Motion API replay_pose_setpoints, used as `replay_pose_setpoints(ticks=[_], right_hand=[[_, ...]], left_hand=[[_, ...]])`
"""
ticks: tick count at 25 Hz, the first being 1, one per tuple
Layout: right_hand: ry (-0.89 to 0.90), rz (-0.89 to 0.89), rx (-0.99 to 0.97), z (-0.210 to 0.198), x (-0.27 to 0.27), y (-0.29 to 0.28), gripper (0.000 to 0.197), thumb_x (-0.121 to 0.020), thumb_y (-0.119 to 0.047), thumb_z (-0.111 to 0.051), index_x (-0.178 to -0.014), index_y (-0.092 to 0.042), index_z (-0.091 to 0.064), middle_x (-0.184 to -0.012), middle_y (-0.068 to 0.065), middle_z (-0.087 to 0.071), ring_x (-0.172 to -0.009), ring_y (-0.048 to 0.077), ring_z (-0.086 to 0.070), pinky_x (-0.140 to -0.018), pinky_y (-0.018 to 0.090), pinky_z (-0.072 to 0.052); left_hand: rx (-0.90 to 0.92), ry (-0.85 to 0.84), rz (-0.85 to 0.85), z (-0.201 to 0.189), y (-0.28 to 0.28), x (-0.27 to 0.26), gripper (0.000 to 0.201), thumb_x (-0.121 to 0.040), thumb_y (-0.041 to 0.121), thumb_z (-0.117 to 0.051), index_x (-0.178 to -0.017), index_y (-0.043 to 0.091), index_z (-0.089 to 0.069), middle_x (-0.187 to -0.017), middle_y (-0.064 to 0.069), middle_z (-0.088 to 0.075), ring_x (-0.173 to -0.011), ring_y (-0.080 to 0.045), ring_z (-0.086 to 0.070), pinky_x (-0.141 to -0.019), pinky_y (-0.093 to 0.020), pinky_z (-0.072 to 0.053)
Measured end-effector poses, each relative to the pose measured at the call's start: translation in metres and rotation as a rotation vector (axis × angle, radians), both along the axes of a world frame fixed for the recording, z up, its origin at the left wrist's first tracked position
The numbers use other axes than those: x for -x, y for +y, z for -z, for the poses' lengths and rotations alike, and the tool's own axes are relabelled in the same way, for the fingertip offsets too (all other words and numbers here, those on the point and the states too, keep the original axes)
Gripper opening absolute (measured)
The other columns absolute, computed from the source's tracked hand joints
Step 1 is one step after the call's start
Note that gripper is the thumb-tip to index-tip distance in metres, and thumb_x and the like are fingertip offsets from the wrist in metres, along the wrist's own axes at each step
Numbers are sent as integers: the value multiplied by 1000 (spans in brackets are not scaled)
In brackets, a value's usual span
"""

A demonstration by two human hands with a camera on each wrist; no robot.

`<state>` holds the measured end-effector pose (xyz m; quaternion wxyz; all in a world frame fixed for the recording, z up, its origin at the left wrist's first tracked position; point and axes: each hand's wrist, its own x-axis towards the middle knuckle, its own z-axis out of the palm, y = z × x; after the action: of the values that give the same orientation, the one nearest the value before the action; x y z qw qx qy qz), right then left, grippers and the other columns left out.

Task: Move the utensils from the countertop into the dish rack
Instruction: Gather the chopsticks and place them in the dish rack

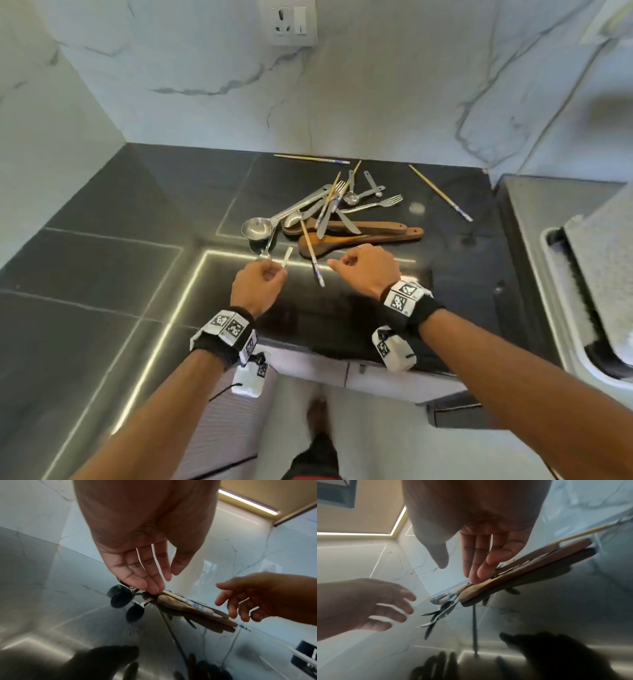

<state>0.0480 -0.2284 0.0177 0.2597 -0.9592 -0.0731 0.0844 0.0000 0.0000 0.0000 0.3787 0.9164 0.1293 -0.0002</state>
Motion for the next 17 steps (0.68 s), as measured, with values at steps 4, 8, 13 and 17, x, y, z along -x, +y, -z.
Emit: replay_pose_setpoints(ticks=[4,8,13,17], right_hand=[[194,10,13,14,-29,46,55,-77,-77,-53,-78,-27,-76,-73,-9,-71,-75,13,-67,-76,39,-58],[294,31,-80,24,-45,57,30,-82,-51,-68,-69,-26,-76,-69,-10,-71,-76,8,-67,-80,41,-59],[332,-39,-213,7,-34,34,23,-82,-38,-74,-68,-22,-78,-64,-8,-73,-65,6,-69,-78,36,-60],[339,-104,-276,-8,-21,28,16,-83,-35,-76,-73,-23,-80,-65,-8,-73,-62,6,-67,-73,35,-60]], left_hand=[[96,-21,11,-1,16,-50,16,-84,36,-66,-84,23,-74,-78,9,-73,-79,-14,-70,-85,-38,-57],[226,19,34,15,25,-80,15,-86,37,-65,-87,25,-74,-77,7,-74,-77,-12,-72,-79,-38,-60],[466,227,27,19,7,-79,22,-95,34,-62,-91,17,-76,-85,-4,-77,-85,-19,-75,-69,-30,-61],[695,292,19,9,-3,-72,30,-96,36,-61,-97,9,-74,-93,-10,-78,-88,-21,-76,-70,-29,-61]])
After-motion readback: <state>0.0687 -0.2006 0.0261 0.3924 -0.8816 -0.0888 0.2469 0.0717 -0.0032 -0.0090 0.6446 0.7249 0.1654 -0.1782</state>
